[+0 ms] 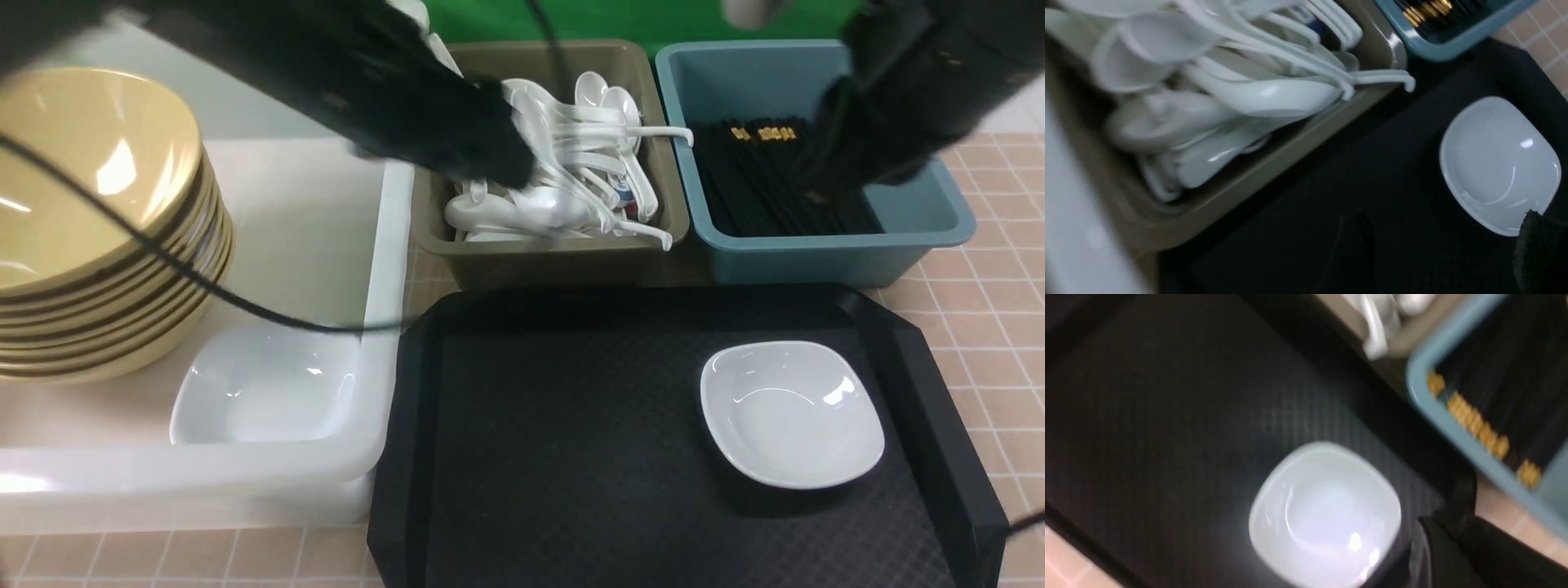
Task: On brown table put chopsticks spoon bowls plates into blue grey white boxes.
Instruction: 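Grasp the small white bowl on the black tray by its rim with the left gripper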
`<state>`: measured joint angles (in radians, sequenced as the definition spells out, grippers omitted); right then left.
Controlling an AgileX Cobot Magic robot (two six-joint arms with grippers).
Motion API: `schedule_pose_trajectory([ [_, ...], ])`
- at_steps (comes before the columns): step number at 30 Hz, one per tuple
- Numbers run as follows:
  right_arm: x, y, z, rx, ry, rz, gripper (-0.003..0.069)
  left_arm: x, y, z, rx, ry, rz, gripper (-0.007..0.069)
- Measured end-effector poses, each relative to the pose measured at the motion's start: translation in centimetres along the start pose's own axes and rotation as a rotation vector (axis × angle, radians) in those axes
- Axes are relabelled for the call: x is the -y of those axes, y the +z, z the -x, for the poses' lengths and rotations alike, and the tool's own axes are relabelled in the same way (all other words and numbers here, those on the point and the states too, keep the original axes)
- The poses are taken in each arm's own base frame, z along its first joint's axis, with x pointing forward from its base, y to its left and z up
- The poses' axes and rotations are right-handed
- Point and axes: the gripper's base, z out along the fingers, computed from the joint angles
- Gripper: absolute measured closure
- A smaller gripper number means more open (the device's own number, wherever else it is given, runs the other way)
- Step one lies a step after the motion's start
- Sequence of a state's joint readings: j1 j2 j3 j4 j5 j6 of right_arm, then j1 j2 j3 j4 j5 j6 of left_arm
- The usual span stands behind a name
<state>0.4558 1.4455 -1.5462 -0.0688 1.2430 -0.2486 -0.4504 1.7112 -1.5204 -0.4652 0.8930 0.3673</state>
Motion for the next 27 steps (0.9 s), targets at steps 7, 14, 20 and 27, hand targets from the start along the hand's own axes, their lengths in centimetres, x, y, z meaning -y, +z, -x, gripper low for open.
schedule_pose_trajectory([
  [7,-1.3,-1.6,-6.2,-0.044,0.060,0.006,0.0526,5.5,9.8,-0.1,-0.147,0.175,-0.063,0.0173],
  [14,-2.4,-1.4,-10.0,-0.088,0.095,0.016,0.0518,6.9,16.3,-0.2,-0.165,0.233,0.013,0.0173],
  [20,-2.7,-1.3,-10.9,-0.099,0.100,0.018,0.0517,6.2,18.7,-1.2,-0.200,0.198,0.041,0.0173],
  [27,-2.4,-1.2,-10.0,-0.007,0.101,-0.001,0.0512,6.4,19.9,-1.6,-0.189,0.113,-0.008,0.0190],
])
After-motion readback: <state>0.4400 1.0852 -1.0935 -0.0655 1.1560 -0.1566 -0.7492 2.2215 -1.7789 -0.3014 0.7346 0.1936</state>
